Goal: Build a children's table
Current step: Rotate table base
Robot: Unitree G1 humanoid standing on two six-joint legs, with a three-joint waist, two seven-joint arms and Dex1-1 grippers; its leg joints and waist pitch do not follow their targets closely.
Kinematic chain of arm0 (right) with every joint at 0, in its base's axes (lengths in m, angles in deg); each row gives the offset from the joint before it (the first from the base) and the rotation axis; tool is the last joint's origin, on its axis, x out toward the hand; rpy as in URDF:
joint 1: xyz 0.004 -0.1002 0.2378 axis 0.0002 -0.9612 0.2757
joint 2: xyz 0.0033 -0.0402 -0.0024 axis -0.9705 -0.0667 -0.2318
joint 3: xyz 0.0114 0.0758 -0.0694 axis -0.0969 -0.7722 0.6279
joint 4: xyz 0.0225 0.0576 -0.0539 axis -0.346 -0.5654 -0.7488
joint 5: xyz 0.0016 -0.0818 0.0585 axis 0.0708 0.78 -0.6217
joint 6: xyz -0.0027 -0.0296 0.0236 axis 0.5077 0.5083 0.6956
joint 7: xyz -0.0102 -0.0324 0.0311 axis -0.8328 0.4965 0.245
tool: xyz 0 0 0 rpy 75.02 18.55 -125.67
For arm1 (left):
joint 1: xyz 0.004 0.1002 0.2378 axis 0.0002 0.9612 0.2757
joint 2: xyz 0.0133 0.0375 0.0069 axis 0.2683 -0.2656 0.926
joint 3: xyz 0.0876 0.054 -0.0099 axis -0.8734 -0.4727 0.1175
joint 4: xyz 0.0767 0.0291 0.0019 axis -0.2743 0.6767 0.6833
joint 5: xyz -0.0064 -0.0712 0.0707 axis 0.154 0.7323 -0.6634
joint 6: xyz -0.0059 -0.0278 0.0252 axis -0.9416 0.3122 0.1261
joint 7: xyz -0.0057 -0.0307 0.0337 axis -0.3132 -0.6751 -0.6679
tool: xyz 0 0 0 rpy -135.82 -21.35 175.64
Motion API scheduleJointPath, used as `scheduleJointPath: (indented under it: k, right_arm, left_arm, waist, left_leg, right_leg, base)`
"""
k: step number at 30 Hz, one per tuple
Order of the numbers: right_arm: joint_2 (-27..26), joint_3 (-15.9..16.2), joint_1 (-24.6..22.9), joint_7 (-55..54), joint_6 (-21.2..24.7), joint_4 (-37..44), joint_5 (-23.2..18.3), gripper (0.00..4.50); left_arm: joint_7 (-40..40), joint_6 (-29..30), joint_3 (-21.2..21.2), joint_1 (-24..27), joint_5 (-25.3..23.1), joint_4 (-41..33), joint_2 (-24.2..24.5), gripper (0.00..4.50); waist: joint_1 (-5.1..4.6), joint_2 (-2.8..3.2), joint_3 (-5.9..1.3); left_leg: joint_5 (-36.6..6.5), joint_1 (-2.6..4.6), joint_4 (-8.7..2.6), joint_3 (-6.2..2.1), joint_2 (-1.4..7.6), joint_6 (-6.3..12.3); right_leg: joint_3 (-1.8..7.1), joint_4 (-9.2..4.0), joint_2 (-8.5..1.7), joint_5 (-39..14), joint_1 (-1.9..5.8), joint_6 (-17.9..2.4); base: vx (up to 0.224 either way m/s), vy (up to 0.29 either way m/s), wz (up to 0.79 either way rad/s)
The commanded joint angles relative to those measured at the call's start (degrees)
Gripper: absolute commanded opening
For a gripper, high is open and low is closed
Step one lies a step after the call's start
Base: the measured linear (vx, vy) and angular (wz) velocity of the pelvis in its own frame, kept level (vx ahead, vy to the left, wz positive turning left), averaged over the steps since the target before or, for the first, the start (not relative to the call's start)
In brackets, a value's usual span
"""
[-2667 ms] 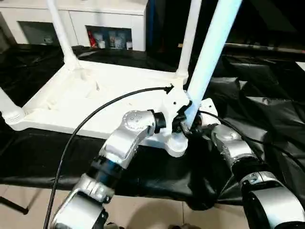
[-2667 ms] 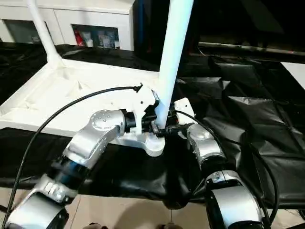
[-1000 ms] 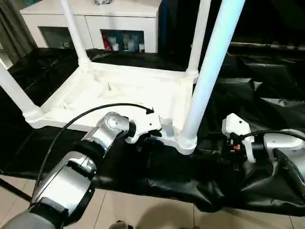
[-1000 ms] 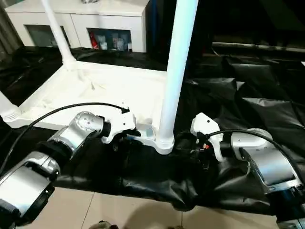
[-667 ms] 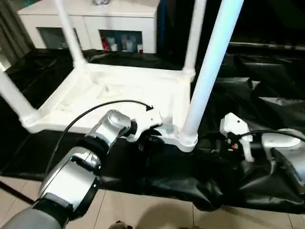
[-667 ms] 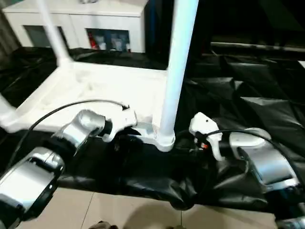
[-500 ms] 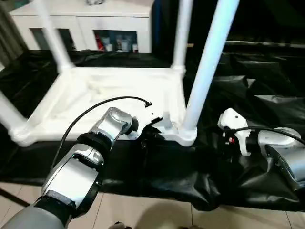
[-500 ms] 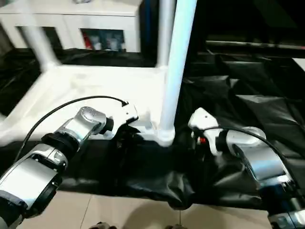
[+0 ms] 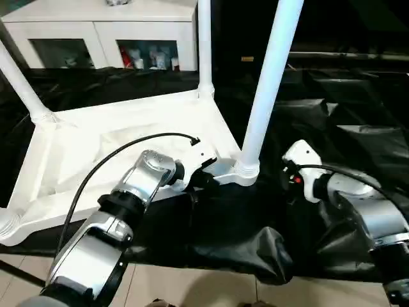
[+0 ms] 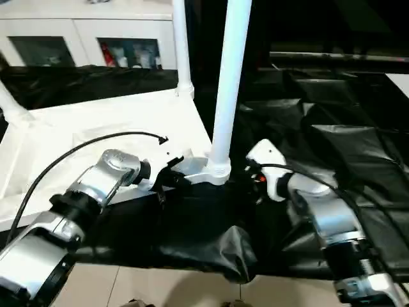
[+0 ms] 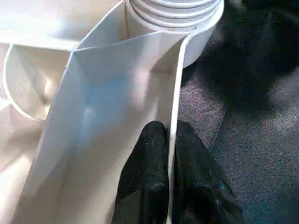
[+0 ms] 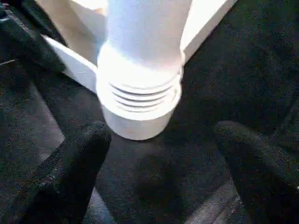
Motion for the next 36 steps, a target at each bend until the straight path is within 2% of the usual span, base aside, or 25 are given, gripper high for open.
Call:
scheduleJointPath:
  k: [1, 2, 6, 7, 8, 9, 10, 11, 13, 15, 17, 19, 20, 21, 24, 31, 32, 36]
  right_arm:
    - [-0.97, -0.44, 0.21, -0.83, -1.09, -0.85, -0.19, 4.10]
    - [-1.14, -0.47, 0.27, -0.92, -1.15, -1.00, -0.24, 4.10]
    - [-2.18, -0.44, 1.00, -1.64, -1.72, -2.19, 0.05, 4.10]
    - [-2.38, -0.41, 1.19, -1.71, -1.94, -2.48, 0.21, 4.10]
    - [-2.54, -0.34, 1.39, -1.78, -2.27, -2.88, 0.36, 4.10]
    - [-2.56, -0.33, 1.43, -1.78, -2.35, -2.97, 0.38, 4.10]
    - [-2.61, -0.29, 1.53, -1.75, -2.54, -3.17, 0.43, 4.10]
    - [-2.65, -0.30, 1.57, -1.71, -2.76, -3.39, 0.48, 4.10]
    - [-2.52, -0.15, 1.62, -1.45, -3.33, -3.81, 0.74, 4.10]
    - [-2.33, -0.03, 1.63, -1.32, -3.63, -4.02, 0.95, 4.10]
    - [-2.25, -0.05, 1.65, -1.31, -3.72, -4.08, 1.00, 4.10]
    - [-2.15, -0.15, 1.60, -1.26, -3.79, -4.04, 1.00, 4.10]
    - [-2.15, -0.15, 1.60, -1.26, -3.79, -4.04, 1.00, 4.10]
    - [-2.07, -0.25, 1.40, -1.25, -3.77, -3.77, 0.97, 4.10]
    - [-1.83, -0.36, 0.57, -1.05, -3.90, -3.05, 0.94, 4.10]
    - [-1.92, -0.46, 0.33, -1.07, -3.95, -2.57, 0.70, 4.10]
    - [-1.88, -0.54, 0.34, -1.01, -4.02, -2.63, 0.65, 4.10]
    - [-1.69, -0.82, 0.65, -0.88, -4.30, -2.92, 0.49, 4.10]
  left_arm:
    - [2.60, 4.15, 2.74, 2.74, 2.84, -1.24, -1.11, 0.01]
    - [2.85, 4.76, 3.00, 2.94, 3.06, -1.74, -1.30, 0.01]
    - [7.09, 5.42, 6.32, 3.37, 4.67, -2.21, -3.48, 0.01]
    - [7.32, 3.66, 6.17, 3.59, 4.41, -2.10, -3.60, 0.01]
    - [7.38, 0.69, 5.44, 4.16, 3.72, -2.47, -3.46, 0.01]
    - [7.38, -0.38, 5.21, 4.29, 3.50, -2.46, -3.41, 0.01]
    - [7.15, -3.17, 4.47, 4.51, 2.86, -2.19, -3.16, 0.01]
    - [7.07, -4.42, 4.00, 4.79, 2.42, -2.45, -3.01, 0.32]
    - [5.54, -5.13, 2.64, 4.85, 1.52, -2.34, -2.21, 0.62]
    - [4.12, -5.50, 1.32, 4.81, 0.61, -2.65, -1.26, 0.72]
    - [4.18, -6.36, 0.86, 4.70, -0.01, -2.75, -0.90, 0.99]
    - [4.24, -6.78, 0.38, 4.45, -0.92, -2.74, -0.50, 1.11]
    - [4.24, -6.78, 0.38, 4.45, -0.92, -2.74, -0.50, 1.11]
    - [4.00, -7.31, 0.36, 4.20, -1.14, -2.33, -0.35, 1.11]
    - [4.10, -9.41, 0.57, 3.05, -1.52, 0.17, -0.18, 1.11]
    - [4.34, -9.16, 1.42, 1.62, -0.53, 2.63, -0.22, 1.11]
    - [4.37, -8.87, 1.99, 1.49, 0.06, 2.87, -0.42, 0.82]
    - [4.14, -9.51, 2.52, 1.21, 0.15, 4.19, -0.51, 0.68]
  waist:
    - [0.54, -2.04, -4.10]
    - [0.47, -2.37, -4.09]
    - [0.45, -2.50, -4.10]
    - [0.39, -2.86, -4.12]
    - [0.48, -2.67, -4.16]
    - [0.32, -3.01, -4.12]
    - [0.38, -2.76, -4.12]
    - [0.39, -2.82, -4.14]
    - [0.53, -2.53, -4.20]
    - [0.59, -2.16, -4.30]
    - [0.58, -2.30, -4.26]
    - [0.69, -2.16, -4.28]
    - [0.79, -2.32, -4.27]
    - [0.86, -2.02, -4.21]
    - [0.84, -1.97, -4.20]
    - [0.76, -1.99, -4.13]
    - [0.72, -2.10, -4.07]
    - [0.73, -2.15, -4.05]
  left_leg:
    - [-12.82, 0.33, -3.60, 0.12, 0.28, 3.68]
    - [-12.23, 0.20, -3.63, 0.14, 0.35, 3.75]
    - [-11.35, 0.09, -3.45, 0.29, 0.04, 4.28]
    - [-11.18, -0.03, -3.39, 0.34, -0.04, 4.49]
    - [-11.05, 0.01, -3.38, 0.29, -0.06, 4.51]
    - [-11.04, -0.07, -3.41, 0.34, -0.04, 4.63]
    - [-11.21, 0.07, -3.45, 0.29, 0.05, 4.66]
    - [-11.52, 0.06, -3.46, 0.28, 0.08, 4.72]
    - [-11.51, 0.15, -3.52, 0.21, 0.22, 4.55]
    - [-11.76, 0.39, -3.57, 0.24, 0.37, 4.20]
    - [-12.33, 0.33, -3.69, 0.23, 0.47, 3.96]
    - [-12.63, 0.42, -3.68, 0.21, 0.47, 3.82]
    - [-12.62, 0.37, -3.65, 0.26, 0.40, 3.80]
    - [-12.79, 0.40, -3.72, 0.21, 0.41, 3.66]
    - [-13.65, 0.45, -3.79, 0.16, 0.33, 3.15]
    - [-15.06, 0.52, -3.86, 0.12, 0.27, 2.61]
    - [-15.23, 0.44, -3.90, 0.10, 0.26, 2.63]
    - [-15.68, 0.56, -3.88, 0.12, 0.23, 2.62]
  right_leg:
    - [1.38, -5.07, -2.16, -21.53, 3.35, -10.41]
    - [1.42, -4.86, -2.16, -20.37, 3.40, -10.65]
    - [1.40, -4.99, -2.05, -19.93, 3.44, -10.40]
    - [1.38, -5.10, -2.05, -20.46, 3.44, -9.88]
    - [1.37, -5.12, -2.14, -21.09, 3.42, -9.47]
    - [1.35, -5.18, -2.06, -21.24, 3.38, -9.23]
    - [1.39, -5.19, -2.06, -21.38, 3.23, -9.08]
    - [1.39, -5.28, -2.08, -21.67, 3.19, -8.84]
    - [1.48, -5.12, -2.13, -20.97, 3.11, -8.94]
    - [1.60, -5.01, -2.11, -18.86, 2.93, -9.99]
    - [1.60, -4.76, -2.00, -17.00, 3.07, -10.75]
    - [1.64, -4.71, -2.06, -16.29, 3.13, -11.04]
    - [1.64, -4.75, -2.09, -16.28, 3.20, -11.04]
    - [1.64, -4.78, -2.13, -16.81, 3.20, -11.00]
    - [1.58, -4.92, -2.07, -17.91, 3.25, -10.46]
    - [1.53, -5.18, -2.02, -19.48, 3.17, -10.21]
    - [1.49, -5.19, -1.99, -19.82, 3.19, -10.13]
    - [1.44, -5.38, -2.00, -21.24, 3.06, -9.84]
  base:
    - [0.000, 0.000, 0.00]
    - [0.000, 0.000, 0.00]
    - [0.000, 0.000, 0.00]
    - [0.000, 0.000, 0.00]
    - [0.000, 0.000, 0.00]
    - [0.000, 0.000, 0.00]
    - [0.000, 0.000, 0.00]
    - [0.000, 0.000, 0.00]
    - [0.000, 0.000, 0.00]
    - [0.000, 0.000, 0.00]
    - [0.000, 0.000, 0.00]
    - [0.000, 0.000, 0.00]
    - [0.000, 0.000, 0.00]
    - [0.000, 0.000, 0.00]
    - [0.000, 0.000, 0.00]
    - [0.000, 0.000, 0.00]
    - [0.000, 0.000, 0.00]
    - [0.000, 0.000, 0.00]
